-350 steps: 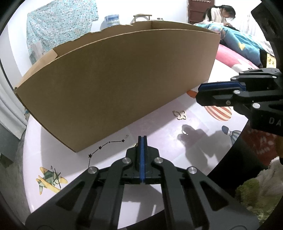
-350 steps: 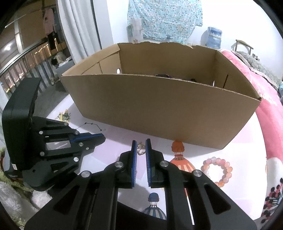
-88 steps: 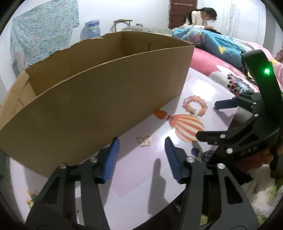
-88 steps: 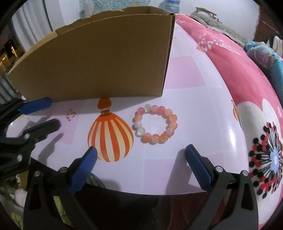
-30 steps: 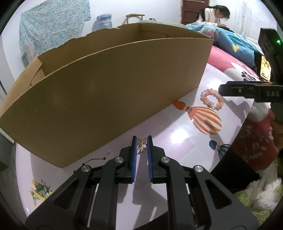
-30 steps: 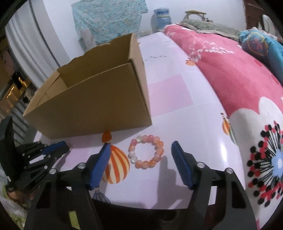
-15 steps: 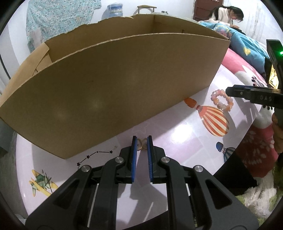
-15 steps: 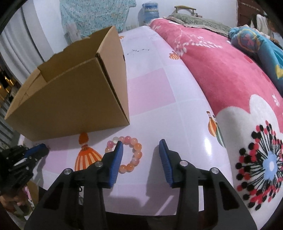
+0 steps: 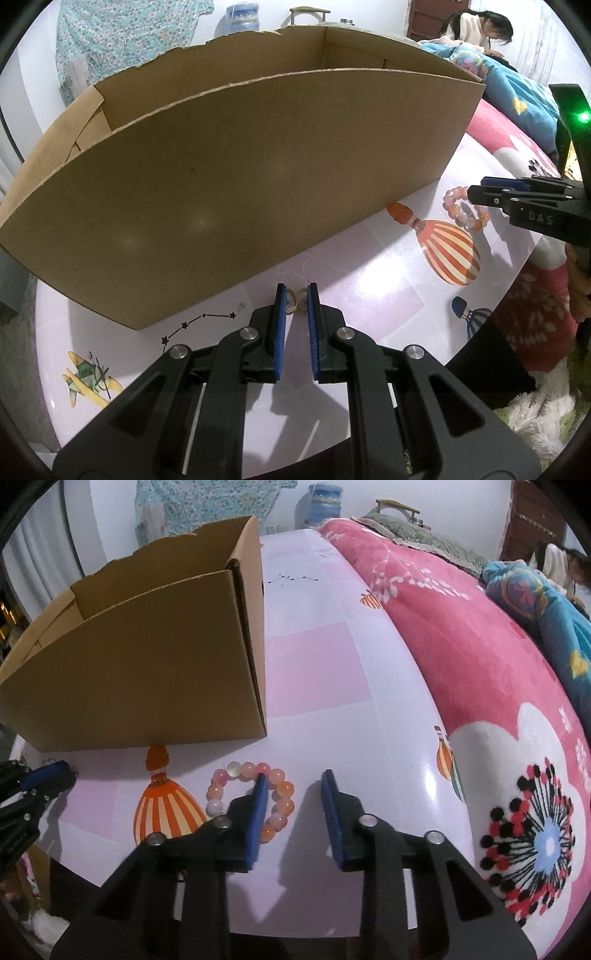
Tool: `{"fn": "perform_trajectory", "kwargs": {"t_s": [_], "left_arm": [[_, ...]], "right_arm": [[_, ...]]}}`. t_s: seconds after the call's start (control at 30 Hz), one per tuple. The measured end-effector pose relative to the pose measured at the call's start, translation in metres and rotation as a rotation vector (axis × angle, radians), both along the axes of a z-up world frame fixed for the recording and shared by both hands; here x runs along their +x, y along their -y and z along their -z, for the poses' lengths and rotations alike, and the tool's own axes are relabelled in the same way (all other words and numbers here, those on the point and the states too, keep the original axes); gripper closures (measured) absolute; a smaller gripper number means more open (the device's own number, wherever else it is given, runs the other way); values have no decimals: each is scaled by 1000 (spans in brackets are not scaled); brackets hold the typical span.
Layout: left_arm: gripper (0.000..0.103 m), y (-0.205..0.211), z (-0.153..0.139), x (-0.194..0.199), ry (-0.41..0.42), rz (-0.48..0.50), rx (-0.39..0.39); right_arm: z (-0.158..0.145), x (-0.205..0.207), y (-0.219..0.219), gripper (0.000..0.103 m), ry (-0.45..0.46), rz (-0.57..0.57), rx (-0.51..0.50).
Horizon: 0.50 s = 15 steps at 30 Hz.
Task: Organize jewelry
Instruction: 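Lower the right gripper onto the pink-orange bead bracelet while the left gripper holds the charm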
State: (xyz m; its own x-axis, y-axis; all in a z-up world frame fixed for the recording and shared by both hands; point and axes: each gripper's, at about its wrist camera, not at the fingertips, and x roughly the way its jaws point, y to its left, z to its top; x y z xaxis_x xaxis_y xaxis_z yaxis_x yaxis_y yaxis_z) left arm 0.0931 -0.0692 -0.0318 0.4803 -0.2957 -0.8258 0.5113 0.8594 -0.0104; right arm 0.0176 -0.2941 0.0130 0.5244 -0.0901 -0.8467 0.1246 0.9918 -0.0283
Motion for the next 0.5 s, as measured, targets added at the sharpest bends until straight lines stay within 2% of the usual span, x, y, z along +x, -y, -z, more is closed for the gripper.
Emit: {"fn": "perform_trajectory", "kwargs": {"t_s": [0.13, 0.4, 0.5], "left_arm": [[93, 0, 0, 1, -1, -2, 1], [93, 0, 0, 1, -1, -2, 1], [94, -1, 0, 1, -3, -5, 0]], "right_arm": [[1, 1, -3, 83, -5, -7, -16], [3, 2, -5, 84, -11, -10, -40], [3, 3, -6, 87, -8, -11, -50]]}}
